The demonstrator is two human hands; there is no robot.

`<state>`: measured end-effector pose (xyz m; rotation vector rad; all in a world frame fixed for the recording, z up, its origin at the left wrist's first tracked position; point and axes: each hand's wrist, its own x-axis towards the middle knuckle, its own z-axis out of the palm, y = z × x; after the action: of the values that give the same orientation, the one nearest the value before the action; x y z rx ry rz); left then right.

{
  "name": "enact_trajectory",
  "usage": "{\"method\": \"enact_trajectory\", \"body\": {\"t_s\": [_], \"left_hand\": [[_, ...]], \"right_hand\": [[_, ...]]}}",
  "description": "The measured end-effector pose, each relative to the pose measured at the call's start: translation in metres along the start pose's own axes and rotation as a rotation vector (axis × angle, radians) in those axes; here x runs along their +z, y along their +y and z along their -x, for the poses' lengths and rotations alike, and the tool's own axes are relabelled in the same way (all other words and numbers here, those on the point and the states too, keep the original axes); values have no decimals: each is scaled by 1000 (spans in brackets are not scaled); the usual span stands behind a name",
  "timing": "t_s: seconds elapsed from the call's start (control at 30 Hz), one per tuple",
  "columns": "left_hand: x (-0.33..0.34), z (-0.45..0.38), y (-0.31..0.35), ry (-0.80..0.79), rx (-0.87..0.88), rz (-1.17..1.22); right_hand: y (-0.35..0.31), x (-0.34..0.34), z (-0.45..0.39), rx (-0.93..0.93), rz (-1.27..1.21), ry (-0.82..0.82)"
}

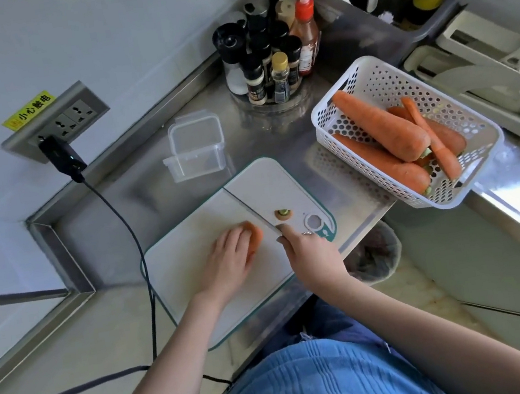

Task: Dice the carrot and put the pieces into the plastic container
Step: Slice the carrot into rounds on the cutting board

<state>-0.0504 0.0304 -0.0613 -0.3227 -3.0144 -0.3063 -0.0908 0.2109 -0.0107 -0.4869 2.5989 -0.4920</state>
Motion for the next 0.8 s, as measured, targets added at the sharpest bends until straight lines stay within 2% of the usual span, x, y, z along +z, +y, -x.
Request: {"method": "enact_trajectory", "body": {"t_s": [0.13,0.6,0.8], "left_hand": [[9,-5,-2,82,122,-57],[19,-9,-11,228,167,-131],[19,-10,-12,258,182,-144]], "right_hand": [[-5,2,1,-60,80,-30],[-7,9,-7,-93,142,-75],[-4,15,-10,-97,132,-36]]}}
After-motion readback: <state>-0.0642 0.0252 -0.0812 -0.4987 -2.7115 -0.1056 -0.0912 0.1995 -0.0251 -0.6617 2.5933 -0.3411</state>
